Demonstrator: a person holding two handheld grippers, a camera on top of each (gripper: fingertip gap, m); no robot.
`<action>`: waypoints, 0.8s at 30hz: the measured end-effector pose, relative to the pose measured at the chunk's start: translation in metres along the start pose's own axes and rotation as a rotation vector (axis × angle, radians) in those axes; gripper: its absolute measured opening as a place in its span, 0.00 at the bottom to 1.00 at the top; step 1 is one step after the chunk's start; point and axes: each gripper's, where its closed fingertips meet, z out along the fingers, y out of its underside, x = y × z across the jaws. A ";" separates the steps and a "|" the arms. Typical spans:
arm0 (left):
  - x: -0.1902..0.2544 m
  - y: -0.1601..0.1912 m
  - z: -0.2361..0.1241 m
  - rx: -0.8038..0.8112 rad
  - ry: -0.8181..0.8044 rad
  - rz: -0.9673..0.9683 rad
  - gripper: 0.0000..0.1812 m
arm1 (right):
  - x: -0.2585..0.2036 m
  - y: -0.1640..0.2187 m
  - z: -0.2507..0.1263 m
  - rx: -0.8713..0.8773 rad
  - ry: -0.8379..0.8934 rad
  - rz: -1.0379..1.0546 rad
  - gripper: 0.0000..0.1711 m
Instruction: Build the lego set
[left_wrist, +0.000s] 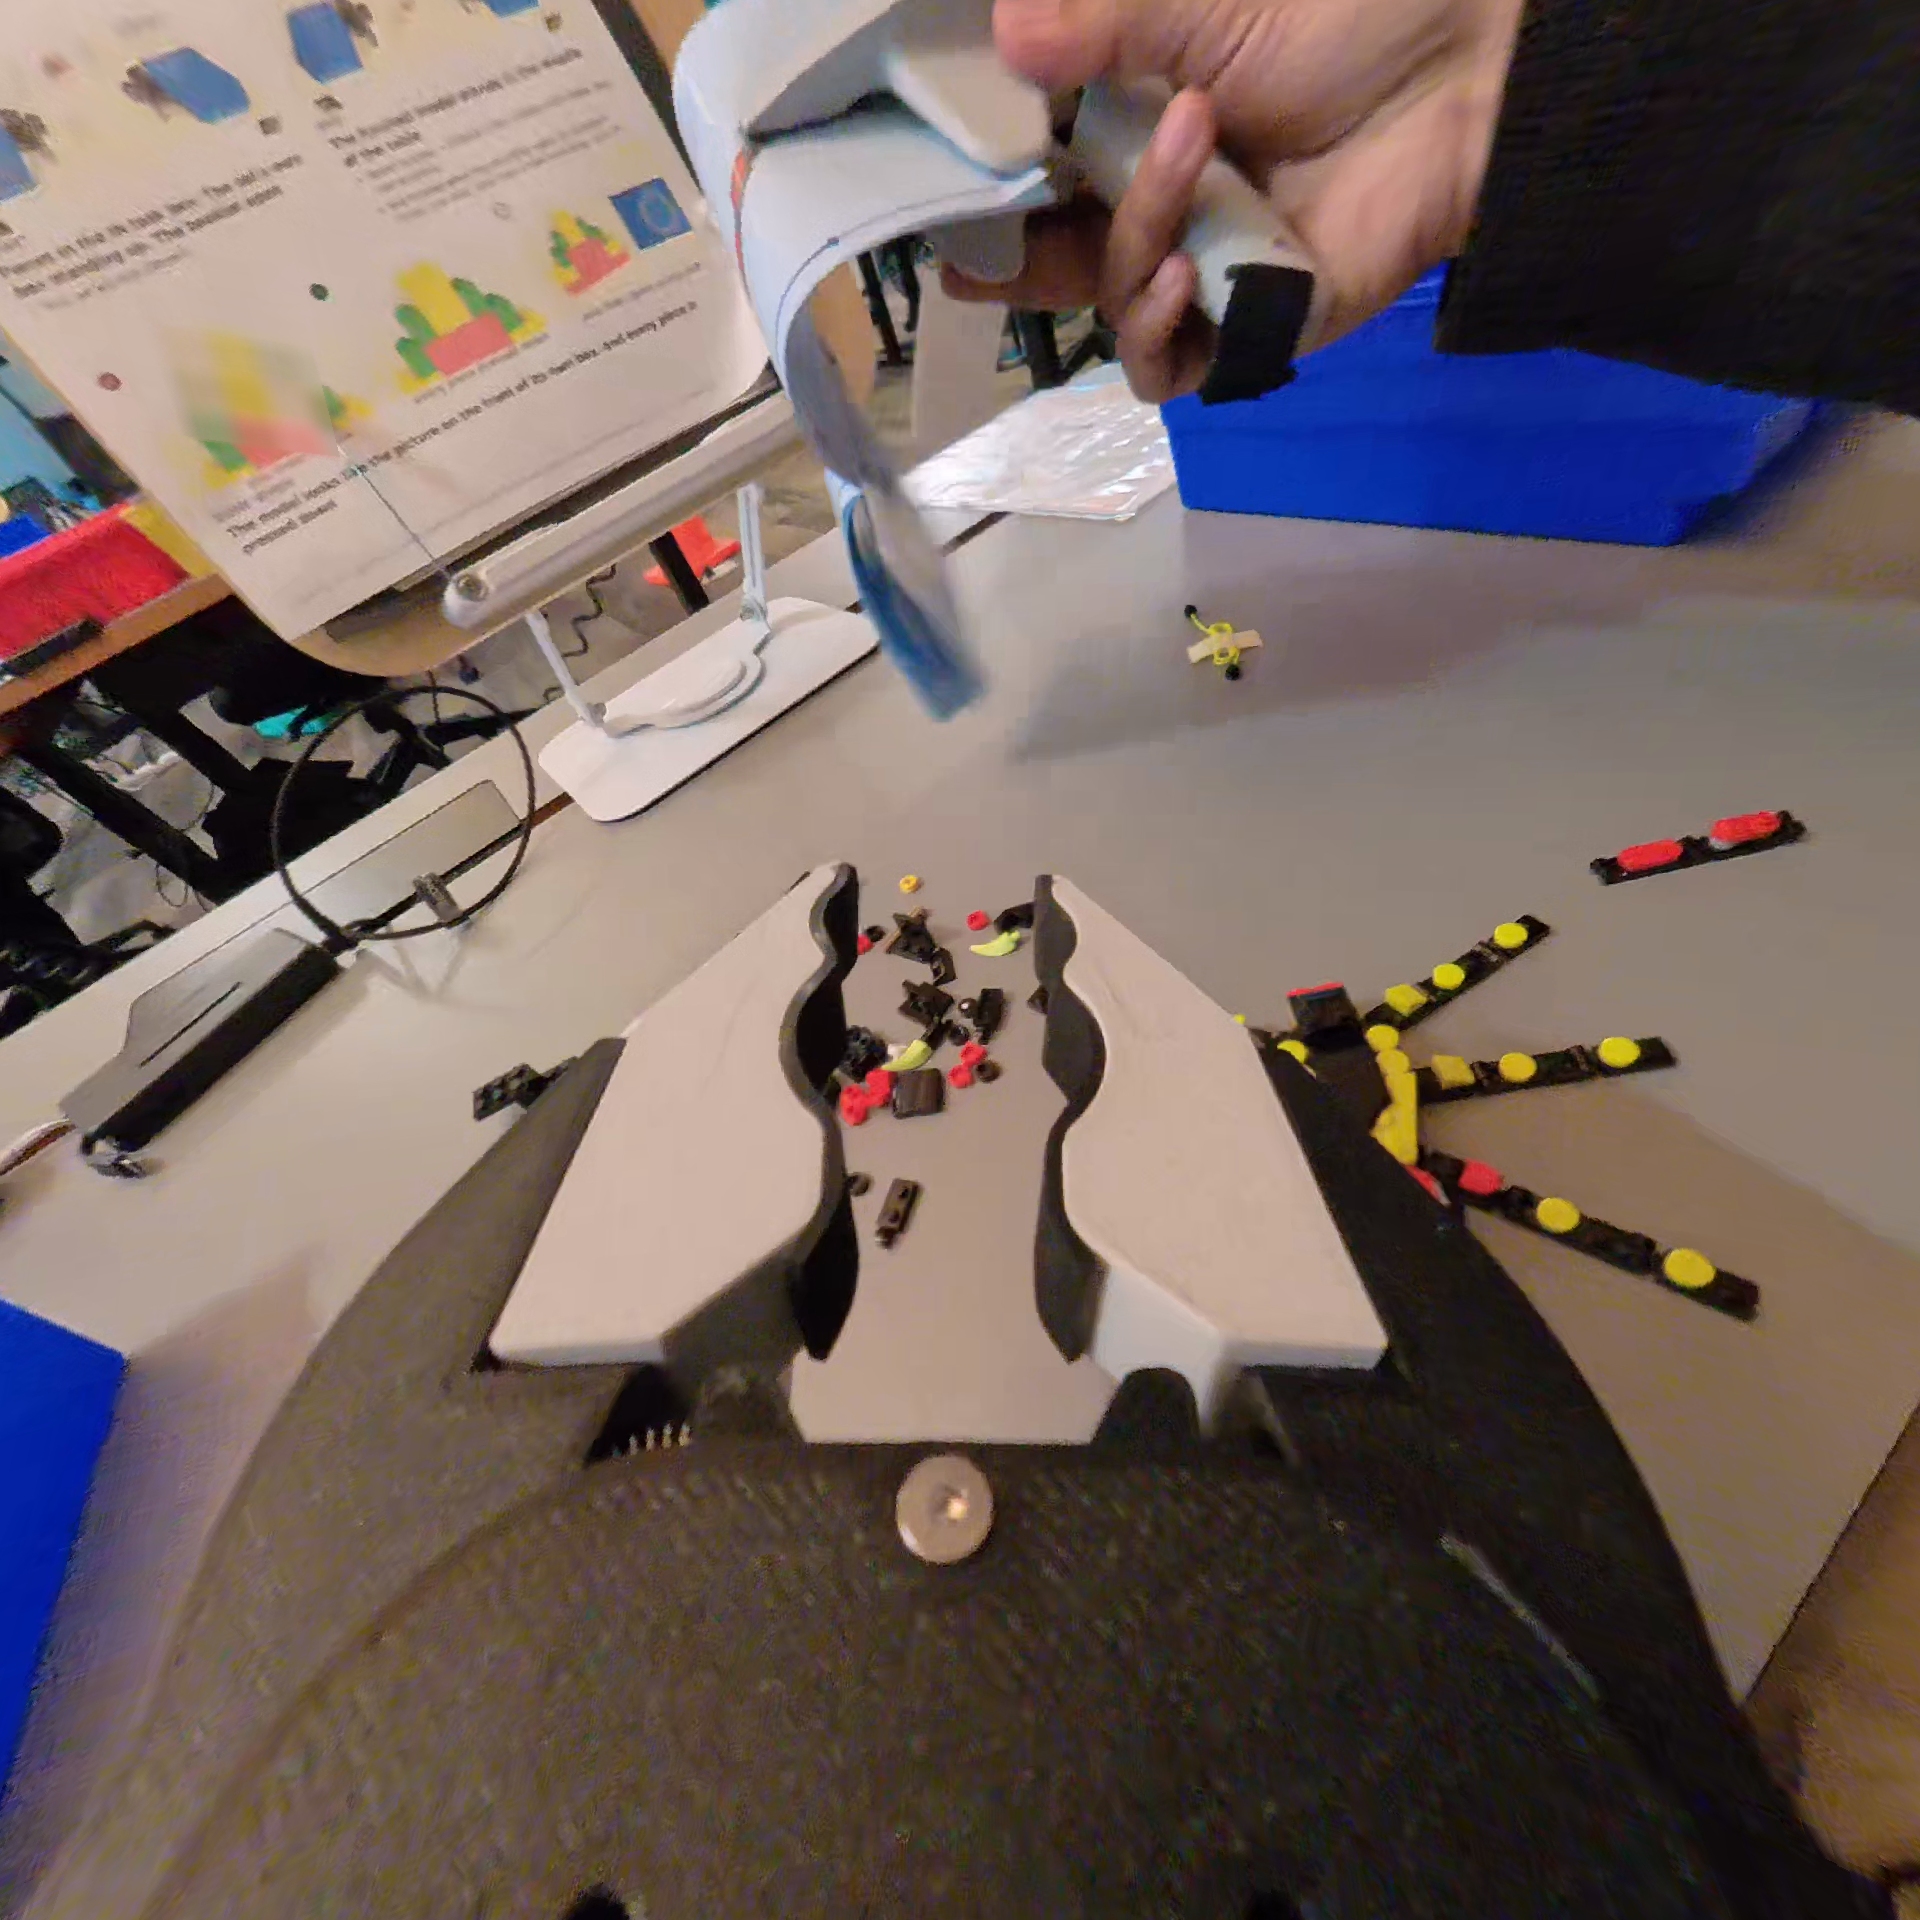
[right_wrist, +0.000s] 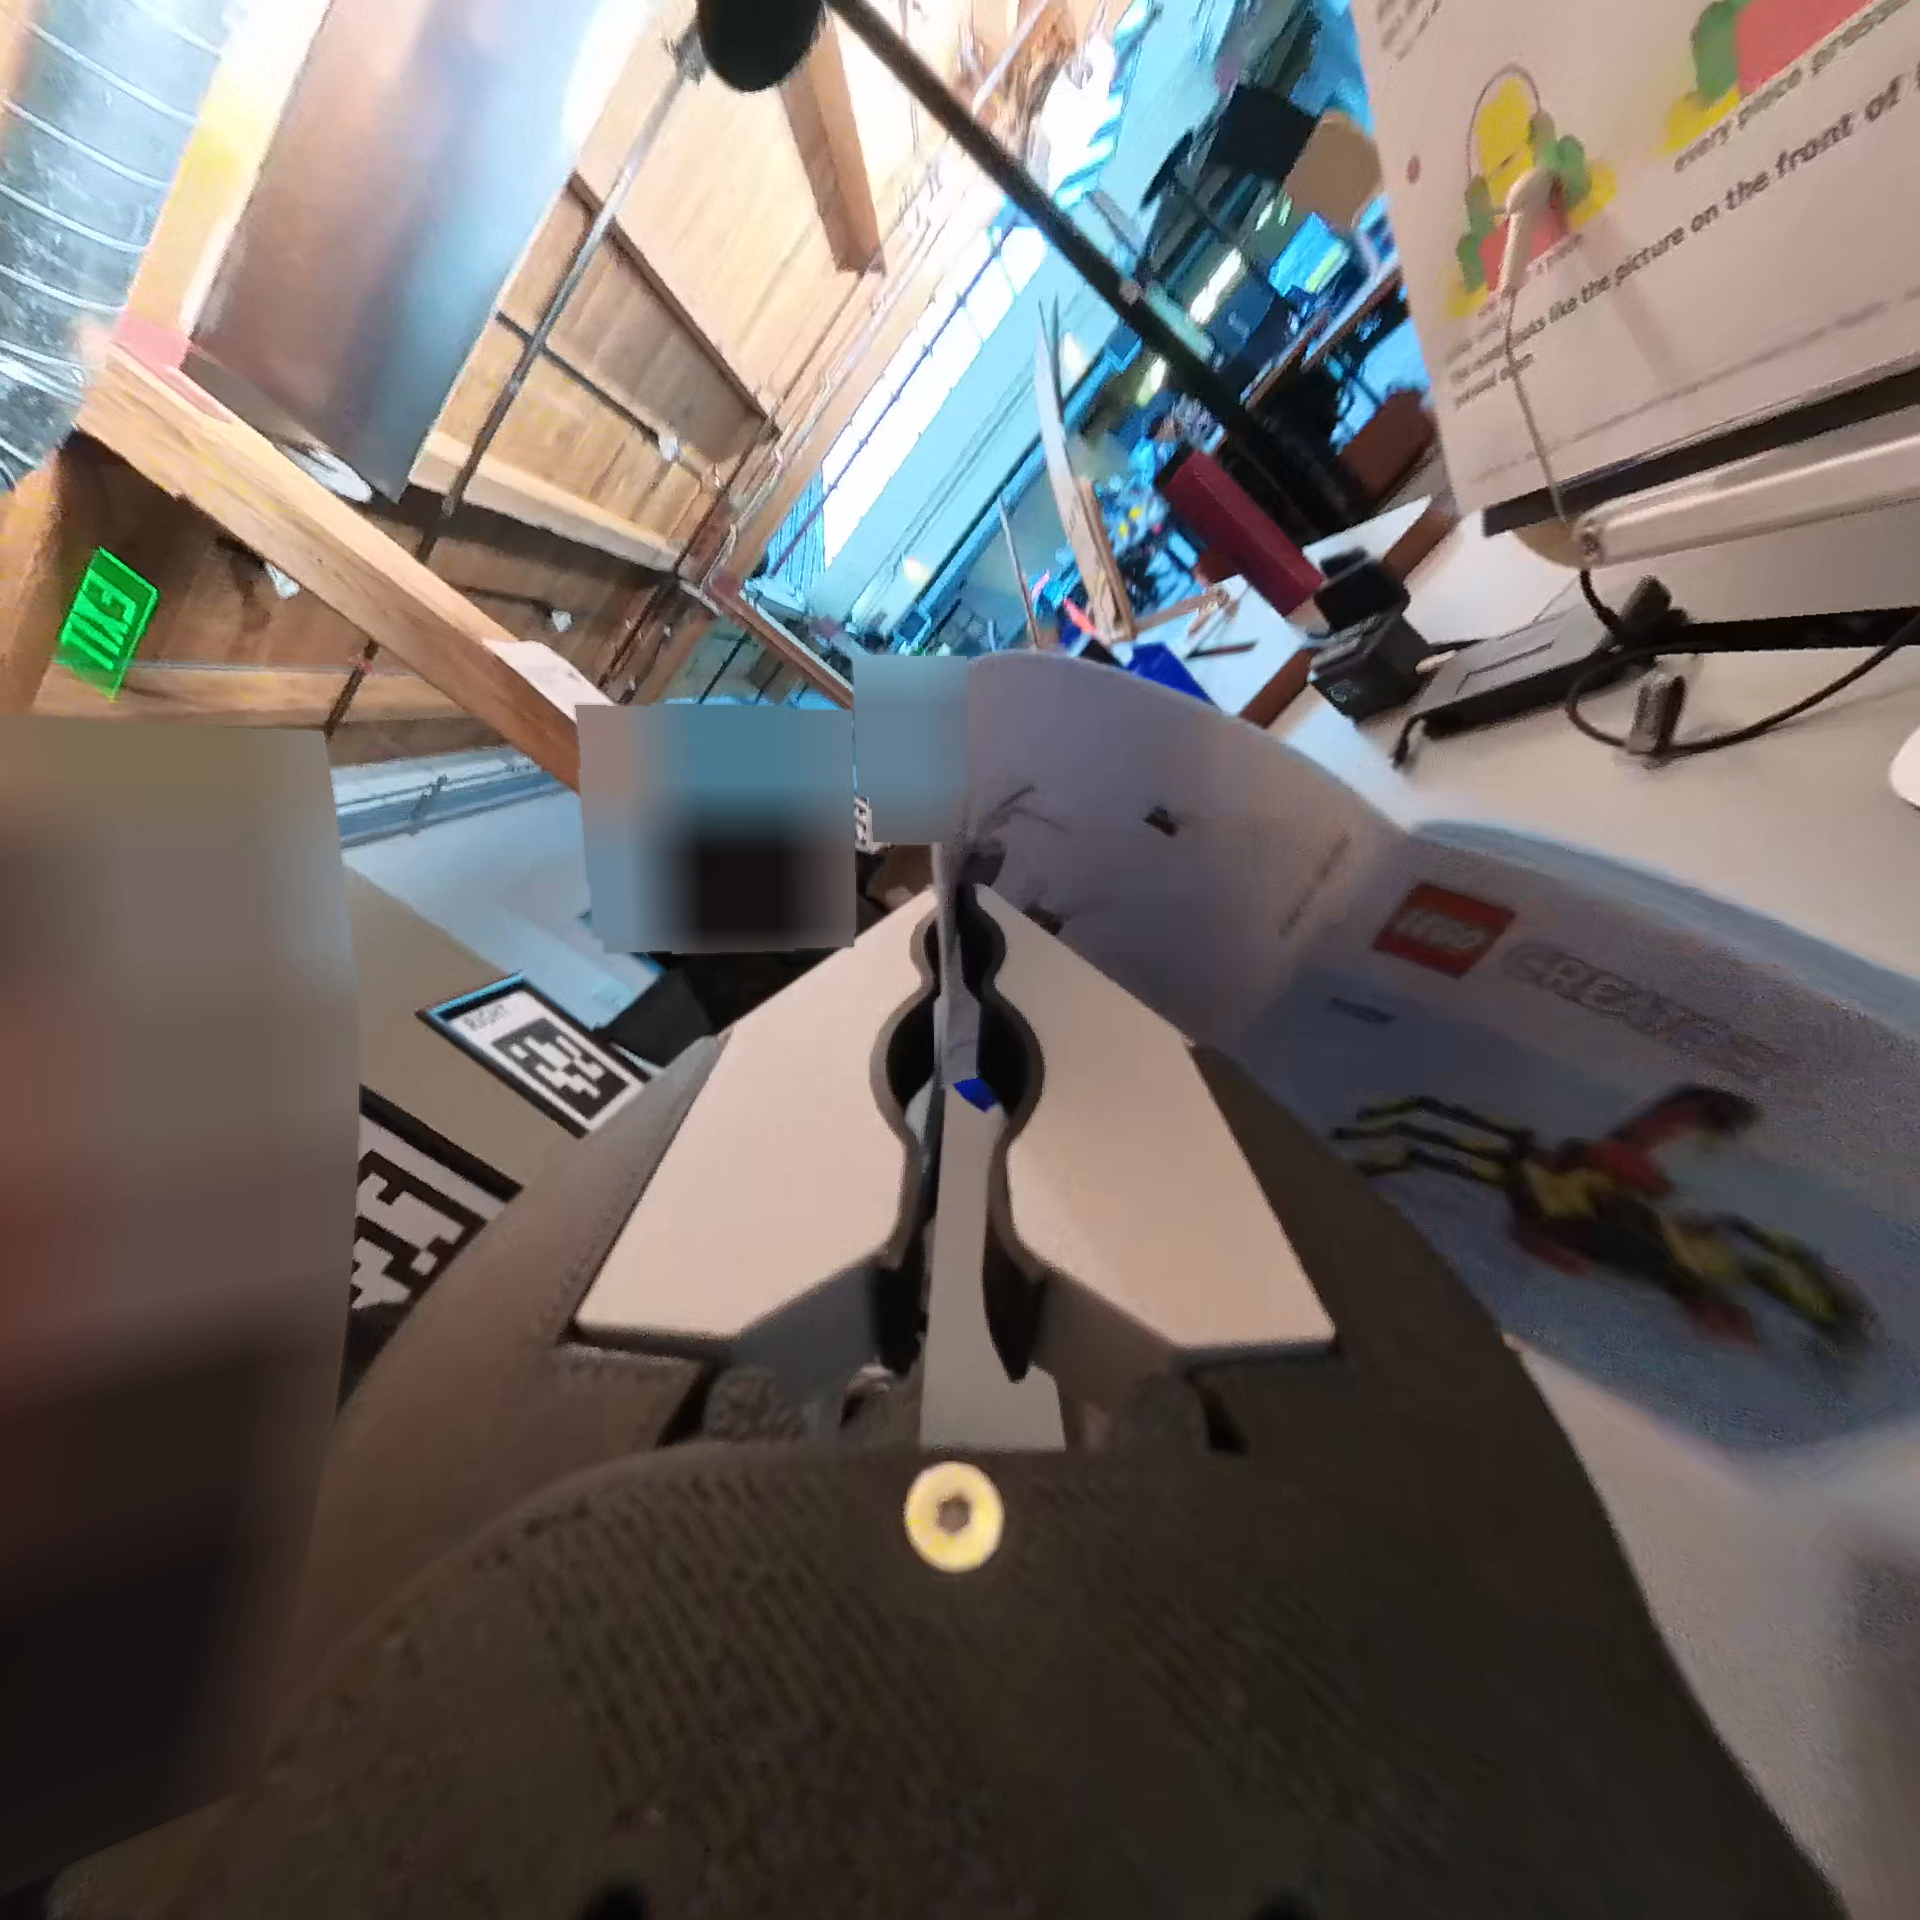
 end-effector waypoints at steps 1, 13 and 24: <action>-0.002 0.001 0.000 0.002 -0.003 0.003 0.17 | 0.009 -0.001 0.001 -0.020 0.005 0.001 0.00; -0.011 0.020 0.011 -0.013 0.036 -0.105 0.15 | 0.205 0.018 -0.101 -0.438 0.625 0.040 0.01; -0.011 0.032 0.020 -0.049 0.053 -0.135 0.15 | 0.198 -0.018 -0.134 -0.327 1.002 -0.232 0.39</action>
